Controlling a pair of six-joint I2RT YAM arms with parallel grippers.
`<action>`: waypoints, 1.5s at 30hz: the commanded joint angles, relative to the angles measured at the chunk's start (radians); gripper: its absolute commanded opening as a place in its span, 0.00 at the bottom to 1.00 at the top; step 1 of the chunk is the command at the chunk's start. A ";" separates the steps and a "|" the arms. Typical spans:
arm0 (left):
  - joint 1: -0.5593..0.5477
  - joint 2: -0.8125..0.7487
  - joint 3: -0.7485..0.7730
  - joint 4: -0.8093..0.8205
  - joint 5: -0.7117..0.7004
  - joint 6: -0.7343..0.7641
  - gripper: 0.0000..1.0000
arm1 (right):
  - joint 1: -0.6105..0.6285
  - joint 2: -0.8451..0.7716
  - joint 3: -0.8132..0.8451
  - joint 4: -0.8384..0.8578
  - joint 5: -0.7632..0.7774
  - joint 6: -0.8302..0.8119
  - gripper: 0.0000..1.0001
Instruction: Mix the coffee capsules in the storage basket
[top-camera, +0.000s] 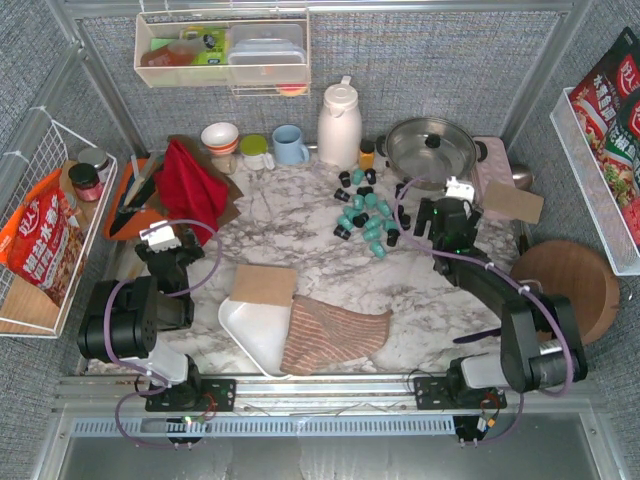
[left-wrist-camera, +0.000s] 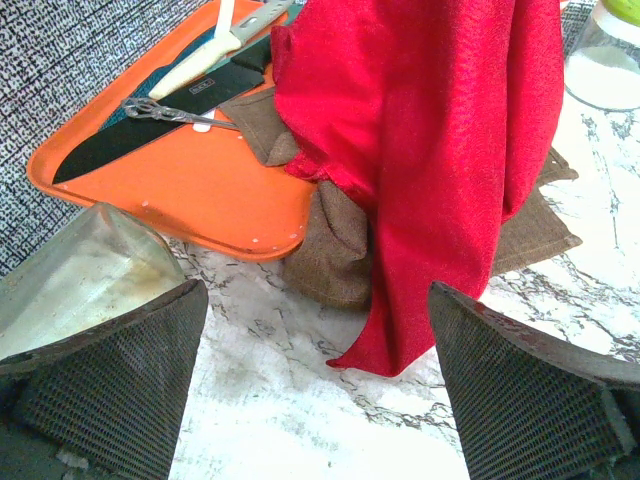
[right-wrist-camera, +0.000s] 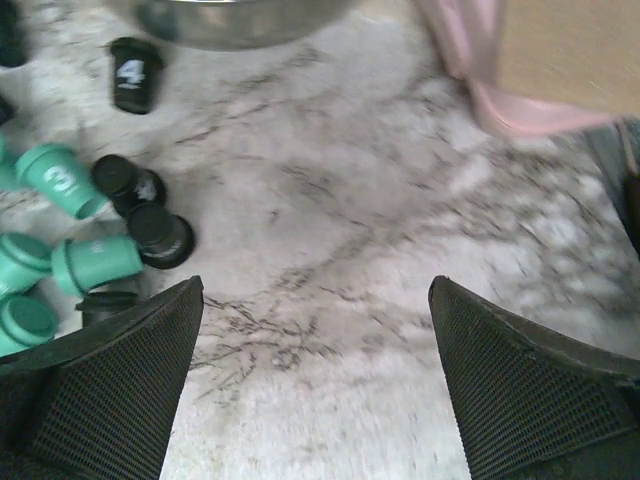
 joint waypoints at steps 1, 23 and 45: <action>0.001 -0.002 0.002 0.009 0.001 -0.004 0.99 | 0.008 -0.054 0.084 -0.388 0.256 0.232 0.99; 0.000 -0.002 0.003 0.009 0.001 -0.003 0.99 | 0.165 -0.466 0.054 -0.595 -0.083 0.123 0.99; -0.007 -0.423 0.280 -0.887 -0.005 -0.231 0.99 | 0.414 -0.504 0.139 -0.698 -0.033 0.109 0.98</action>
